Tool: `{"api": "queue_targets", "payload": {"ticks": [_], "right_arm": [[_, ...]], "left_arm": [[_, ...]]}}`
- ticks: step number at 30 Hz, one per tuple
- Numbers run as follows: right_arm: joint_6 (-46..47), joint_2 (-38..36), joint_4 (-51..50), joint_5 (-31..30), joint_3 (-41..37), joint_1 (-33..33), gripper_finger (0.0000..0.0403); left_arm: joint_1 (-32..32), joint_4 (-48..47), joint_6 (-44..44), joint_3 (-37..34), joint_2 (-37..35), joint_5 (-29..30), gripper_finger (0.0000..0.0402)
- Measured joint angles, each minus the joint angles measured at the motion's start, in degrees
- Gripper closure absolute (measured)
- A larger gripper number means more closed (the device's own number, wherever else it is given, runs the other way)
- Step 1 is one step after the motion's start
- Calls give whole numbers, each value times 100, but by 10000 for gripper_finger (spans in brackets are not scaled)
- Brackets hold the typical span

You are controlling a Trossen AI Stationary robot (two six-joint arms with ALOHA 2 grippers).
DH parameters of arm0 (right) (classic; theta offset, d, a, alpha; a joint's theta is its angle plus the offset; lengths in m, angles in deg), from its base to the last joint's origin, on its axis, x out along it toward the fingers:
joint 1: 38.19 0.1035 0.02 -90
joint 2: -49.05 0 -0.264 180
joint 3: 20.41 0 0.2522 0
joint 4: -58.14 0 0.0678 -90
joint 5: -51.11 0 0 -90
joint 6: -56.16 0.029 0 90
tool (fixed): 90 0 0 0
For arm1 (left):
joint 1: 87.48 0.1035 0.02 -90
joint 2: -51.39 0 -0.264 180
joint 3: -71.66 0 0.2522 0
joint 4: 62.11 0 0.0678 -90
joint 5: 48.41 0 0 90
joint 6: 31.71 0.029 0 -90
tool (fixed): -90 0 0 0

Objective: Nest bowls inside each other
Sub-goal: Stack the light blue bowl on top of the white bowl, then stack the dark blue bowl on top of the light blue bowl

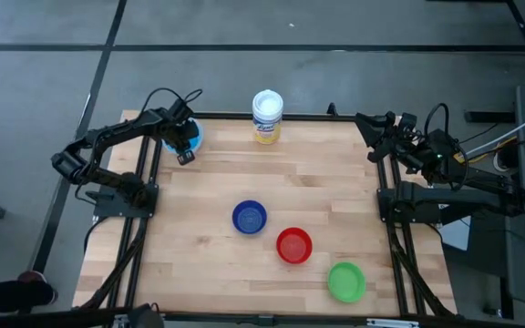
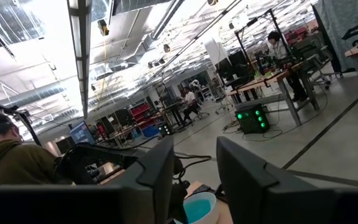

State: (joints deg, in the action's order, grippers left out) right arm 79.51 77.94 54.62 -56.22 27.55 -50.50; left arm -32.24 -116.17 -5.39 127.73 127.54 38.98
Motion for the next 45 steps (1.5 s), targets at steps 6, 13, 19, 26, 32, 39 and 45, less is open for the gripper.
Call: {"api": "queue_targets", "payload": {"ticks": [6, 13, 19, 26, 32, 39, 45], "right_arm": [[0, 0, 0, 0, 0, 0, 265], [22, 0, 2, 0, 0, 0, 268], [17, 2, 2, 0, 0, 0, 272], [-86, 2, 0, 0, 0, 0, 256], [-135, 20, 0, 22, 0, 0, 248], [-126, 107, -4, 193, -2, 0, 255], [175, 142, -72, 667, -2, 0, 259]], "left_arm": [[125, -32, 281, 283, -7, 86, 348], [146, -694, 293, 1265, -14, -21, 281], [-315, -1578, -384, 2623, -33, -1525, 252], [-2184, -1798, -1013, 3219, -10, -1705, 249], [-3739, -1780, -1666, 3118, 408, -1217, 249], [-4918, -1289, -2228, 3115, 1207, -1191, 249], [-5465, -409, -2873, 3110, 1563, -1291, 249]]}}
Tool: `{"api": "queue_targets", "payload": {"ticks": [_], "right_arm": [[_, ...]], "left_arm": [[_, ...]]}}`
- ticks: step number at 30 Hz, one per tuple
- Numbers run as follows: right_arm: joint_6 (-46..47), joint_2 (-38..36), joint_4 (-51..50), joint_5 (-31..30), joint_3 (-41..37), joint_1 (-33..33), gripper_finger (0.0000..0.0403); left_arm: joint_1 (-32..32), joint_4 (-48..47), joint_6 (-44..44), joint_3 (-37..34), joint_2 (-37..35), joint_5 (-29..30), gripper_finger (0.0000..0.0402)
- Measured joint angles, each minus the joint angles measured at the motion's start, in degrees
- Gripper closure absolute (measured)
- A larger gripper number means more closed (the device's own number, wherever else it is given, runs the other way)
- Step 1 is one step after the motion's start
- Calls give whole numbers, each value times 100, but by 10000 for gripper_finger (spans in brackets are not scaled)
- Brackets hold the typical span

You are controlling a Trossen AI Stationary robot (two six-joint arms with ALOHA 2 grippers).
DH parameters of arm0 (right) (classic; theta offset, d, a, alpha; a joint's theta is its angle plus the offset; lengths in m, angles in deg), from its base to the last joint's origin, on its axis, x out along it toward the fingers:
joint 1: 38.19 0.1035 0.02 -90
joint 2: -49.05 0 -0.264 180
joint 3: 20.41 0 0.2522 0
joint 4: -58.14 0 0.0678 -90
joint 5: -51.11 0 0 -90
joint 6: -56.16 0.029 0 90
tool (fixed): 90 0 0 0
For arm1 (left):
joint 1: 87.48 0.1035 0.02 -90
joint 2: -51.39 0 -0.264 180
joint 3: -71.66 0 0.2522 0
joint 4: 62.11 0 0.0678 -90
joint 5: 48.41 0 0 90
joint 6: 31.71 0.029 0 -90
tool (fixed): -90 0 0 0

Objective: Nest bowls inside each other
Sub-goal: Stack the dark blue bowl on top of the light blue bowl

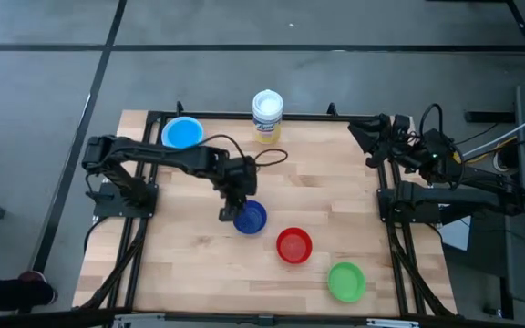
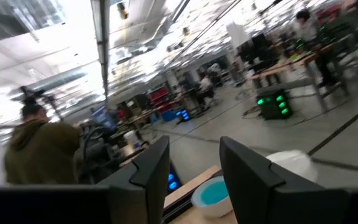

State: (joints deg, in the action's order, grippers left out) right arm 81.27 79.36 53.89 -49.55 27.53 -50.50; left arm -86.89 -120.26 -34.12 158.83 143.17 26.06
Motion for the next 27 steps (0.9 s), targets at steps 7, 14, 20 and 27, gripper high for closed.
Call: {"api": "queue_targets", "payload": {"ticks": [7, 14, 20, 27], "right_arm": [[152, 11, -151, 508, 0, 0, 244], [262, 44, -168, 764, 0, 0, 237], [297, 71, -166, 879, 0, -2, 247], [325, 81, -162, 878, 0, -2, 244]], "left_arm": [[-654, 127, -561, 0, 395, -86, 249], [-1068, 439, -915, -2, 808, 50, 249], [-1099, 593, -953, -2, 1047, 197, 249], [-1083, 763, -843, -2, 1263, 190, 249]]}}
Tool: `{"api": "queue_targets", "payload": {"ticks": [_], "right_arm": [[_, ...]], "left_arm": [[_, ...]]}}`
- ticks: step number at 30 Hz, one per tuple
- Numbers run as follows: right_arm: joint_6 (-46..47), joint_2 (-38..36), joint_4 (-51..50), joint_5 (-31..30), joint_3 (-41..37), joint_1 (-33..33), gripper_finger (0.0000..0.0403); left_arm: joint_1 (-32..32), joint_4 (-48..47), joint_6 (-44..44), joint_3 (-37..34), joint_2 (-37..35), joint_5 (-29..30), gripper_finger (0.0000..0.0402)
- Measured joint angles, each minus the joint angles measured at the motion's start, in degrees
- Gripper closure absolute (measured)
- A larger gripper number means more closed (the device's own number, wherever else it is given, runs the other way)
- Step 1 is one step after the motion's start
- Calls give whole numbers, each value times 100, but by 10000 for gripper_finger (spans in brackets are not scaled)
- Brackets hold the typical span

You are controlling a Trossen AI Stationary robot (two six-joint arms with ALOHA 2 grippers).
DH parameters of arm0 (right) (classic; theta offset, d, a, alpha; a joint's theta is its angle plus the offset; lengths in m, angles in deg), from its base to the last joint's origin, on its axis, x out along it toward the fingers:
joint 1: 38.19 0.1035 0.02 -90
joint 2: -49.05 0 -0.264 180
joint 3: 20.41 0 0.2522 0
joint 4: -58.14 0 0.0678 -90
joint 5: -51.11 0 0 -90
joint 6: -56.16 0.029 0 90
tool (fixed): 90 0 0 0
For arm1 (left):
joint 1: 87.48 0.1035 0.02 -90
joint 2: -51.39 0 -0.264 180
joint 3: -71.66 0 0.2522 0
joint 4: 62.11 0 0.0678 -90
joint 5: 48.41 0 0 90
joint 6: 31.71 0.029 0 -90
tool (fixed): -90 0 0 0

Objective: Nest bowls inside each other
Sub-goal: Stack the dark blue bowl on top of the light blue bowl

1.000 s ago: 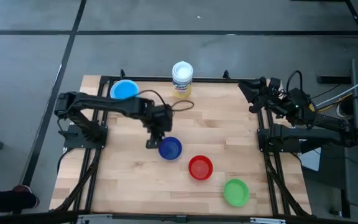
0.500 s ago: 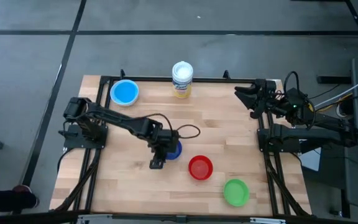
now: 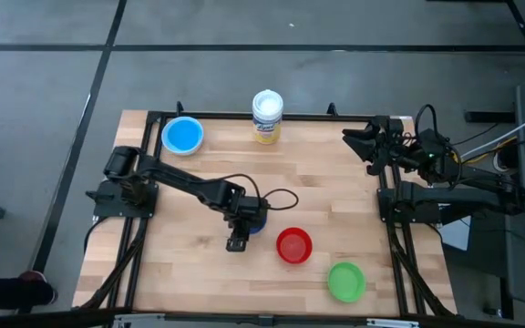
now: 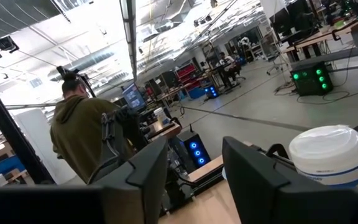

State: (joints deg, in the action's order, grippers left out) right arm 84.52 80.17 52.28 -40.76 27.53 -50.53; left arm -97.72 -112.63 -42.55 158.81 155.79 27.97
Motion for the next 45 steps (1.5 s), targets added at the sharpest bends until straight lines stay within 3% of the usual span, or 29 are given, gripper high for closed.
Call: {"api": "queue_targets", "payload": {"ticks": [13, 16, 20, 22, 26, 28, 33, 37, 41, 45], "right_arm": [[15, 114, -9, -4, 0, 2, 245], [13, 135, 9, -6, 0, 2, 253], [15, 136, 17, -24, 0, 2, 261], [23, 136, 21, -24, 0, 2, 263], [120, 136, 44, -23, 0, 2, 261], [122, 136, 46, -24, 0, 0, 256], [120, 146, 57, -22, 0, 2, 242], [121, 154, 57, -21, 0, 2, 236], [120, 153, 59, 0, 0, 2, 234], [114, 154, 57, 119, 0, -9, 240]], "left_arm": [[86, 389, 46, 0, 291, 212, 253], [168, 342, 40, 0, 291, 236, 294], [257, 352, 81, 0, 364, 322, 382], [272, 332, 150, -7, 383, 101, 392], [297, 573, -9, 0, 448, -898, 363], [297, 530, -81, 95, 436, -1127, 337], [342, 285, 3, 209, 258, -895, 270], [413, 233, -171, 205, 232, -1105, 234], [297, 231, -362, 205, 212, -1291, 222], [132, 92, -533, 203, 178, -1121, 224]]}}
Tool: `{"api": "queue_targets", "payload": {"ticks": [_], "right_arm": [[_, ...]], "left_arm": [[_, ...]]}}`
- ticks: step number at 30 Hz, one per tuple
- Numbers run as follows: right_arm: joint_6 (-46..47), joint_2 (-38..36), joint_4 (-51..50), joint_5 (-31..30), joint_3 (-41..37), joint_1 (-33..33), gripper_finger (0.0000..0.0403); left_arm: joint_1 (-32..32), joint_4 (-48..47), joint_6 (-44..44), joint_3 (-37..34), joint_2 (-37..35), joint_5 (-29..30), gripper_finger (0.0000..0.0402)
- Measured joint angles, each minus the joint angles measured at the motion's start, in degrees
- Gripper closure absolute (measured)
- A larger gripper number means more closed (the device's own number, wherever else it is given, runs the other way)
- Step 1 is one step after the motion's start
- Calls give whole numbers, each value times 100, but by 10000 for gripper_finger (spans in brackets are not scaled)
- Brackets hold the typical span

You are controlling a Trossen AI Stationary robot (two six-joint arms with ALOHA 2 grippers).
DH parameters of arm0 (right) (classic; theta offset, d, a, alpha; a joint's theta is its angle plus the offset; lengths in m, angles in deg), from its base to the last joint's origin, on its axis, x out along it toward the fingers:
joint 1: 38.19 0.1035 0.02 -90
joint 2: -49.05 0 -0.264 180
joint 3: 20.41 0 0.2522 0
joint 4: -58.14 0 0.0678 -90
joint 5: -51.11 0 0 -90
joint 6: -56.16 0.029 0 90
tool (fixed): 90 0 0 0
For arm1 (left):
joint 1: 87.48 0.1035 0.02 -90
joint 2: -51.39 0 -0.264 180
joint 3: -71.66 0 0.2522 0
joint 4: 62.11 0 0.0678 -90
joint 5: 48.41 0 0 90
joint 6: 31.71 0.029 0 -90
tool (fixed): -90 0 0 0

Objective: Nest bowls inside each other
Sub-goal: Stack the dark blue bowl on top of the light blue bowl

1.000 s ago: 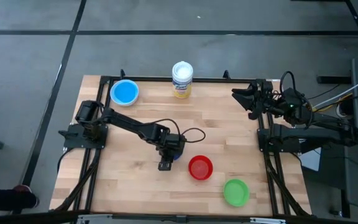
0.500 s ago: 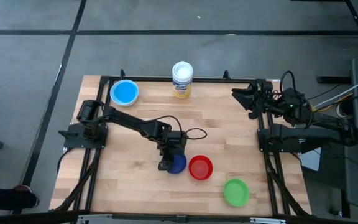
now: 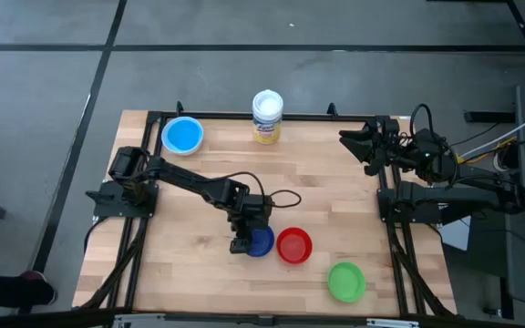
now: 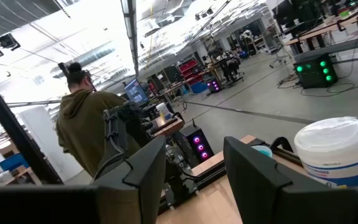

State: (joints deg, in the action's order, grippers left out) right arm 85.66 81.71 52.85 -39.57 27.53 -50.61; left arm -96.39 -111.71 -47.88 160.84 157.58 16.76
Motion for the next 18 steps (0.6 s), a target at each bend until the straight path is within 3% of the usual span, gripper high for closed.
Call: {"api": "queue_targets", "payload": {"ticks": [11, 18], "right_arm": [[-6, 1, -1, 179, 0, -159, 238], [32, 1, 76, 237, 0, -164, 233]], "left_arm": [[525, -454, -243, 7, -629, 1209, 225], [762, -556, -75, -4, -151, 747, 226]]}}
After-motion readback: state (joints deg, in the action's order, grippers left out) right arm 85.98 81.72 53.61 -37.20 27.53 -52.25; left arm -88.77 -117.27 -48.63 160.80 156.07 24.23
